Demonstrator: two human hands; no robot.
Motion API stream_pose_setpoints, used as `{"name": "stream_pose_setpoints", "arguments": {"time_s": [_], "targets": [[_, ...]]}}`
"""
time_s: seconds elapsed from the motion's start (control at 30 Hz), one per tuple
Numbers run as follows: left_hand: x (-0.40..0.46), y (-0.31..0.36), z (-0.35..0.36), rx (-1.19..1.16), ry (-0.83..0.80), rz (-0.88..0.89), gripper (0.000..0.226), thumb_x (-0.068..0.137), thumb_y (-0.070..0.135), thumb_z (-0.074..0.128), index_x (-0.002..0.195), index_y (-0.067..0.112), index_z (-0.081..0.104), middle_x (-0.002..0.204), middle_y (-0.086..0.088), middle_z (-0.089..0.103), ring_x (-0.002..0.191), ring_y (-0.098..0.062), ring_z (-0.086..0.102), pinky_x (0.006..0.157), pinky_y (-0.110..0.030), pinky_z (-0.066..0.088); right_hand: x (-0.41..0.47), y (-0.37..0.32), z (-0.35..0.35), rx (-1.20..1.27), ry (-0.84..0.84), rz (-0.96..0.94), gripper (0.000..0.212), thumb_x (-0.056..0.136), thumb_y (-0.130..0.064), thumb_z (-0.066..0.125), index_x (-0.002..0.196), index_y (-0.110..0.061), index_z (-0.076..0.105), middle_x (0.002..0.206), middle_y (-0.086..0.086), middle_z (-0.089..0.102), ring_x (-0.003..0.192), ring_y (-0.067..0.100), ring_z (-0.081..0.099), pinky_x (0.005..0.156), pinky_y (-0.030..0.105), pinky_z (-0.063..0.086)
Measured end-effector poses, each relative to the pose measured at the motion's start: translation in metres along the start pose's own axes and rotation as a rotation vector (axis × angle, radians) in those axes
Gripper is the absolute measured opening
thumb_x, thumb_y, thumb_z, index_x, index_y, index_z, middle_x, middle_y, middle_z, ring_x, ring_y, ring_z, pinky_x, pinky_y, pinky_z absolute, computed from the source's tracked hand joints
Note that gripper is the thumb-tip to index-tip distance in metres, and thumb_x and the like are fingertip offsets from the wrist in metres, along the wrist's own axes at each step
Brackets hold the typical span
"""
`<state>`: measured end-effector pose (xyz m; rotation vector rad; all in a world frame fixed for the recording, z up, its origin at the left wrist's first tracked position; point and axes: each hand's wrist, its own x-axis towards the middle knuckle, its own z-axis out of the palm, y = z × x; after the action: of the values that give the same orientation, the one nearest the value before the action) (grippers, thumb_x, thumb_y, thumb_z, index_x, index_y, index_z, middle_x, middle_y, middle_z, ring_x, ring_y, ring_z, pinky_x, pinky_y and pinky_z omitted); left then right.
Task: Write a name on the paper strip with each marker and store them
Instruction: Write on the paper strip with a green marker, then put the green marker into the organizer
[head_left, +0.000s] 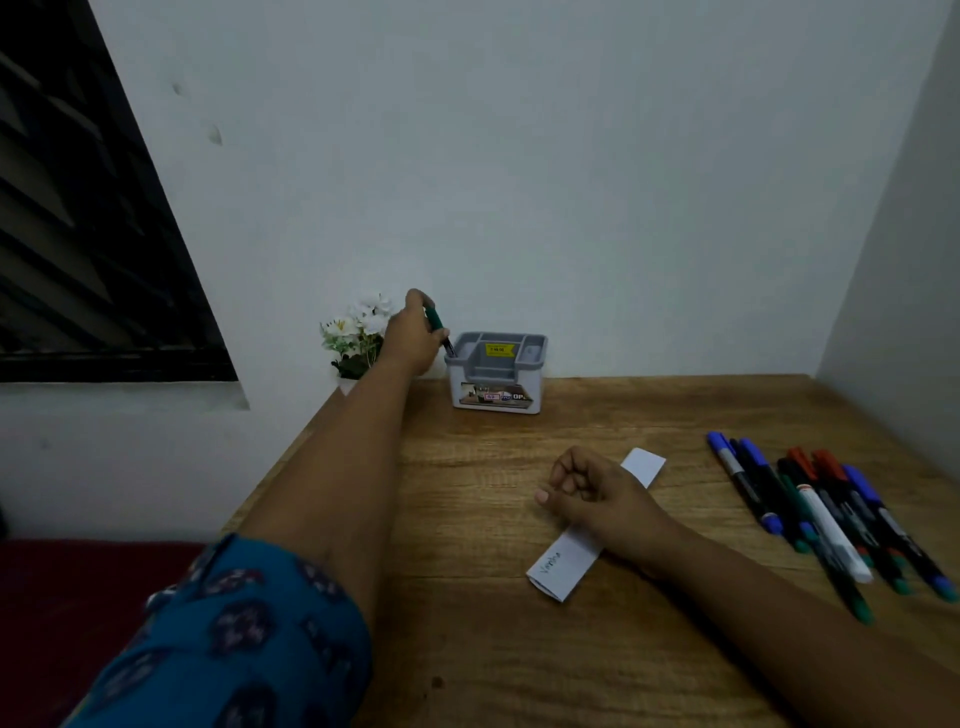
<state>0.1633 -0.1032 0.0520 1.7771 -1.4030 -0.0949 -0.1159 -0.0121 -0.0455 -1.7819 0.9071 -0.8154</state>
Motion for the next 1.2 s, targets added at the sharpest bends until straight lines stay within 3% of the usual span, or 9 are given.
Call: {"name": "stream_pose_setpoints", "arguments": {"time_s": [0.23, 0.3, 0.47, 0.6, 0.77, 0.93, 1.0, 1.1, 1.2], "targets": [[-0.026, -0.024, 0.048, -0.378, -0.159, -0.202, 0.130, 0.059, 0.035, 0.092, 0.153, 0.019, 0.003, 0.152, -0.012, 0.033, 0.137, -0.028, 0.039, 0.109, -0.045, 0.039, 0.002, -0.001, 0.000, -0.042, 0.019, 0.012, 0.021, 0.083, -0.032, 0.074, 0.089, -0.018, 0.060, 0.080, 0.000, 0.059, 0.072, 0.008, 0.054, 0.069, 0.025, 0.049], [-0.034, -0.028, 0.064, -0.437, -0.153, -0.255, 0.127, 0.061, 0.029, 0.092, 0.153, 0.015, 0.006, 0.150, -0.007, 0.038, 0.135, -0.025, 0.041, 0.110, -0.039, 0.038, 0.003, 0.000, -0.001, -0.038, 0.021, 0.010, 0.021, 0.082, -0.033, 0.075, 0.088, -0.020, 0.060, 0.080, 0.001, 0.059, 0.074, 0.011, 0.055, 0.073, 0.030, 0.050], [-0.043, -0.032, 0.088, -0.431, 0.000, -0.256, 0.080, 0.059, 0.036, 0.091, 0.125, 0.012, 0.053, 0.122, -0.007, 0.065, 0.107, -0.024, 0.063, 0.093, -0.045, 0.053, 0.003, 0.002, 0.000, -0.022, 0.024, 0.006, 0.022, 0.082, -0.032, 0.075, 0.089, -0.019, 0.059, 0.079, 0.000, 0.059, 0.074, 0.011, 0.056, 0.074, 0.033, 0.050], [-0.053, -0.021, 0.093, -0.306, 0.114, -0.216, 0.060, 0.067, 0.032, 0.087, 0.115, 0.008, 0.059, 0.117, -0.010, 0.067, 0.103, -0.026, 0.064, 0.086, -0.039, 0.054, 0.004, 0.002, -0.001, -0.044, 0.035, 0.010, 0.021, 0.081, -0.033, 0.075, 0.087, -0.021, 0.059, 0.079, -0.001, 0.059, 0.075, 0.011, 0.056, 0.078, 0.037, 0.052], [-0.053, -0.018, 0.092, -0.252, 0.095, -0.237, 0.064, 0.069, 0.032, 0.086, 0.120, 0.008, 0.056, 0.123, -0.011, 0.064, 0.109, -0.027, 0.061, 0.088, -0.033, 0.051, 0.003, 0.004, 0.000, -0.022, 0.036, 0.019, 0.023, 0.081, -0.032, 0.076, 0.089, -0.017, 0.059, 0.078, 0.000, 0.059, 0.074, 0.011, 0.056, 0.077, 0.036, 0.051], [-0.070, 0.002, 0.081, -0.158, 0.069, -0.266, 0.112, 0.067, 0.043, 0.085, 0.151, 0.008, 0.019, 0.152, -0.013, 0.032, 0.138, -0.030, 0.034, 0.107, -0.040, 0.038, 0.001, -0.001, -0.001, 0.021, 0.005, 0.046, 0.016, 0.084, -0.023, 0.072, 0.087, -0.017, 0.058, 0.072, 0.000, 0.057, 0.071, 0.013, 0.054, 0.071, 0.031, 0.048], [-0.091, 0.022, 0.082, -0.117, 0.121, -0.175, 0.091, 0.077, 0.043, 0.078, 0.146, 0.010, 0.028, 0.145, -0.014, 0.033, 0.132, -0.031, 0.038, 0.105, -0.041, 0.042, 0.000, -0.006, -0.004, 0.145, 0.063, 0.114, 0.014, 0.087, -0.011, 0.063, 0.078, -0.017, 0.055, 0.065, 0.000, 0.052, 0.066, 0.015, 0.049, 0.066, 0.030, 0.043], [-0.129, 0.062, 0.077, -0.200, 0.090, -0.005, 0.035, 0.087, 0.028, 0.070, 0.116, 0.013, 0.057, 0.123, -0.005, 0.044, 0.108, -0.022, 0.056, 0.089, -0.029, 0.049, 0.002, -0.010, -0.012, 0.683, 0.096, 0.287, 0.024, 0.085, -0.001, 0.044, 0.065, -0.015, 0.043, 0.059, 0.003, 0.047, 0.055, 0.014, 0.041, 0.058, 0.028, 0.037], [-0.165, 0.090, 0.071, -0.381, -0.147, -0.007, 0.004, 0.091, 0.010, 0.062, 0.094, 0.012, 0.062, 0.098, -0.004, 0.060, 0.076, -0.006, 0.060, 0.065, -0.016, 0.045, -0.002, -0.010, -0.018, 0.911, 0.063, 0.331, 0.020, 0.083, 0.000, 0.035, 0.072, -0.012, 0.048, 0.062, 0.006, 0.048, 0.051, 0.012, 0.039, 0.057, 0.026, 0.036]]}}
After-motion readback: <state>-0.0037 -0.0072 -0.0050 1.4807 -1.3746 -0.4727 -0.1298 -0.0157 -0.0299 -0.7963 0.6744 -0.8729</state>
